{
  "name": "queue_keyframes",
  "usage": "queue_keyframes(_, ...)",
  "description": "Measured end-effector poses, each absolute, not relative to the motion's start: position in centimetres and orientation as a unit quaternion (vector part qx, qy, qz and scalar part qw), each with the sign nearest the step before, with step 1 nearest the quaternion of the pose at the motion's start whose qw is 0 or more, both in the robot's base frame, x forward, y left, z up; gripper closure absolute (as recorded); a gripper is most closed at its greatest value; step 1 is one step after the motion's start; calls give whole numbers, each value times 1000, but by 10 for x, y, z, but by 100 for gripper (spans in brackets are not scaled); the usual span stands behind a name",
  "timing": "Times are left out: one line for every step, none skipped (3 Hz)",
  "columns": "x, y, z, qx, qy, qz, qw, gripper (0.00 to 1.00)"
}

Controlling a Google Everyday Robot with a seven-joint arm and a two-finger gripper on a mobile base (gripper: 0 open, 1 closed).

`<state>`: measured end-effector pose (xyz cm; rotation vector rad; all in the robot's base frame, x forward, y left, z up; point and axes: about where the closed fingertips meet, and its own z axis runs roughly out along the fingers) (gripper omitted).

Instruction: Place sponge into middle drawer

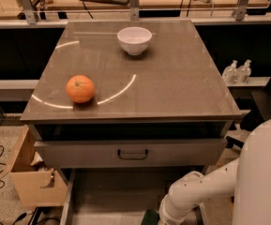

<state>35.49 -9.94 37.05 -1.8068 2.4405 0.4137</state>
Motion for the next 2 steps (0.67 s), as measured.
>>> queue_keyframes(354,-99,370,-589,796,135,38,36)
queue_keyframes(353,-99,369,-590,795,136,37,13)
